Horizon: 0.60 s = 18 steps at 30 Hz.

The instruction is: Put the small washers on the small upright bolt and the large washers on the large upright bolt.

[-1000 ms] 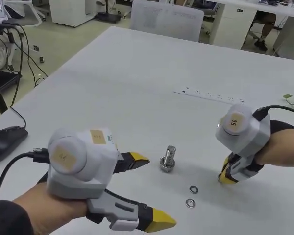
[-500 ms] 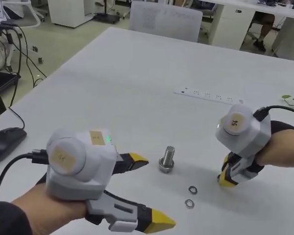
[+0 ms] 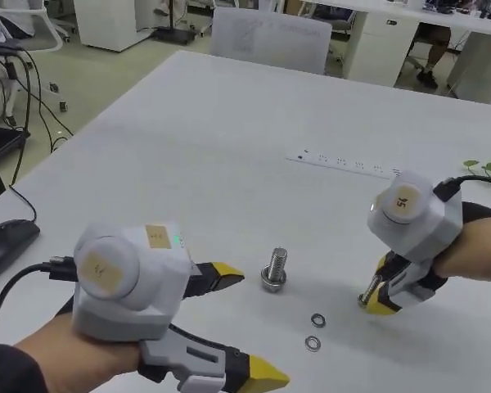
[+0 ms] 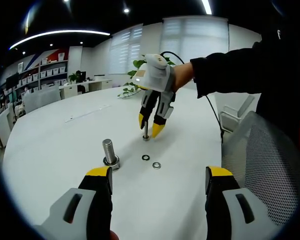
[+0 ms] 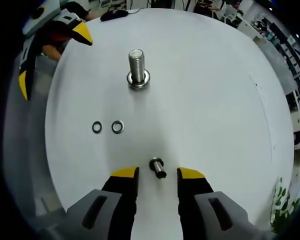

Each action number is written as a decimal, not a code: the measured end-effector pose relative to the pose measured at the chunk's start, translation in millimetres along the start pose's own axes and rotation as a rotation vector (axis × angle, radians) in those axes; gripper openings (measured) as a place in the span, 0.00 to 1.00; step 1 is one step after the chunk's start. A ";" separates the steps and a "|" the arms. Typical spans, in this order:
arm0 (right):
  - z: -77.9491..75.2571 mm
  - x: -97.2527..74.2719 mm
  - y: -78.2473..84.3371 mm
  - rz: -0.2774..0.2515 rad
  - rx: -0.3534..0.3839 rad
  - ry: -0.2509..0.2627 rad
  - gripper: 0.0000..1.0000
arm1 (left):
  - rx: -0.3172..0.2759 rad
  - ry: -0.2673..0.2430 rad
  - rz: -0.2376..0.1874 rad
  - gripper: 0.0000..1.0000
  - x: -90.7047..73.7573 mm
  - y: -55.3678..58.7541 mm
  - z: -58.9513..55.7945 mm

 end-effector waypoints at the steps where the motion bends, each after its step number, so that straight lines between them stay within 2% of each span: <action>1: -0.5 -1.7 1.1 -0.007 0.009 0.004 0.32 | 0.000 0.000 0.000 0.76 0.0 0.0 0.0; 9: 1.0 -10.7 7.8 -0.027 0.036 0.026 0.33 | 0.004 0.004 0.003 0.76 0.3 -0.2 -1.3; 18: 12.1 -17.7 13.5 -0.035 0.049 0.044 0.33 | 0.013 0.014 0.010 0.75 1.7 0.5 -3.1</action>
Point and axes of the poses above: the centre of the closed fingertips' face, and the gripper's own axes: x roughly forward along the fingers, z roughly to its left, y roughly out of its underside, the point moved 9 cm from there along -x, roughly backward along the fingers, and after that the axes turned 7 degrees about -x, right-handed, at the moved point
